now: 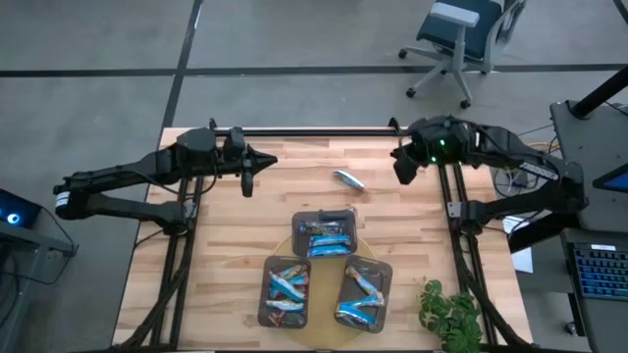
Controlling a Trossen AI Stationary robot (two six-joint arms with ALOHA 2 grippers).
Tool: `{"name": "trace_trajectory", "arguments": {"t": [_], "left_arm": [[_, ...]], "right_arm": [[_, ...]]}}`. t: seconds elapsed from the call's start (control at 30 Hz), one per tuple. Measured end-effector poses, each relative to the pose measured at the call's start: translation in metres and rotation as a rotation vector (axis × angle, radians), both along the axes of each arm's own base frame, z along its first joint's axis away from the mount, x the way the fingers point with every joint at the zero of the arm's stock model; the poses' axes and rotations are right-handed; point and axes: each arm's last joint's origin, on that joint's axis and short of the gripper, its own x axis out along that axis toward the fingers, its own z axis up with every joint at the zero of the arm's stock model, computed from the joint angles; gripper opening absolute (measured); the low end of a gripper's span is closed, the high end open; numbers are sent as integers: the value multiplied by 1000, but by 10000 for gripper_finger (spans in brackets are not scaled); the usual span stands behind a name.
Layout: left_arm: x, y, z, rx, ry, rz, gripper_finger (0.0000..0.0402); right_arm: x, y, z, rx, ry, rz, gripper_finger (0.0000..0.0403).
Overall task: Pick and place Granola Bars by type
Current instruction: Put the top yellow granola bar into the bottom right black bin
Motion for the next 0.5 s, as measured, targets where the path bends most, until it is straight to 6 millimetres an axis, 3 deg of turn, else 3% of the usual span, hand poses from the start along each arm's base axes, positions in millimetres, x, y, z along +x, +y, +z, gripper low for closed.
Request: {"name": "trace_trajectory", "arguments": {"t": [0.33,0.5], "left_arm": [[0,0,0,1,-1,0,0],[0,0,0,1,-1,0,0]], "right_arm": [[29,-31,16,-20,38,55,176],[48,-43,16,-31,109,107,216]]}}
